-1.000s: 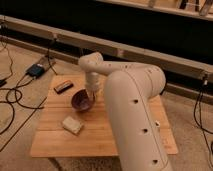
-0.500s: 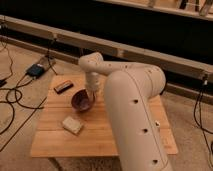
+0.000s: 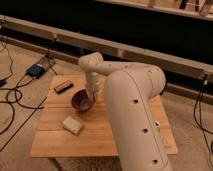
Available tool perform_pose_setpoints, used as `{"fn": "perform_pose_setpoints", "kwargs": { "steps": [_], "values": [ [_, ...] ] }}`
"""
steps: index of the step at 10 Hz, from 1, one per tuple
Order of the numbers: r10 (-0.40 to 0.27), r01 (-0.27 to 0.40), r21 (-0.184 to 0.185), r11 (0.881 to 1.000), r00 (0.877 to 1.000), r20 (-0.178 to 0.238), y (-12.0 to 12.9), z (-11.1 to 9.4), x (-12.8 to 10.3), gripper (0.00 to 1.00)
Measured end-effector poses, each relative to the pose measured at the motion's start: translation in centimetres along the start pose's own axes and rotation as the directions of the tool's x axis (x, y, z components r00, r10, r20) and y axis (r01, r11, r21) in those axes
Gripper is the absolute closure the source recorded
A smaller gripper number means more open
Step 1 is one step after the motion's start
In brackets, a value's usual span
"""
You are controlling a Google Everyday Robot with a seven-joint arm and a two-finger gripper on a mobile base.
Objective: Drag the ceramic bowl in a circle
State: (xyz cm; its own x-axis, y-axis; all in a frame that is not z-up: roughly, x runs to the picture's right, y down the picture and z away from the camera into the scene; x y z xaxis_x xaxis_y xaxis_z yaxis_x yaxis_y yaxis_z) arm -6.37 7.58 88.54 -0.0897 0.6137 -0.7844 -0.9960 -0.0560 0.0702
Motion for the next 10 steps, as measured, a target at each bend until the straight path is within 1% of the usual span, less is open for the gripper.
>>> {"fn": "perform_pose_setpoints", "kwargs": {
  "steps": [1,2,3,4,5,10],
  "values": [
    [0.000,0.000,0.000,1.000,1.000,0.000,0.00,0.00,0.00,0.59],
    [0.000,0.000,0.001,1.000,1.000,-0.002,-0.02,0.12,0.01,0.46],
    [0.000,0.000,0.000,1.000,1.000,-0.001,-0.02,0.08,0.00,0.35],
    [0.000,0.000,0.001,1.000,1.000,-0.001,-0.02,0.10,0.01,0.26],
    [0.000,0.000,0.001,1.000,1.000,-0.001,-0.01,0.10,0.01,0.20],
    [0.000,0.000,0.001,1.000,1.000,-0.001,-0.01,0.09,0.01,0.20]
  ]
}}
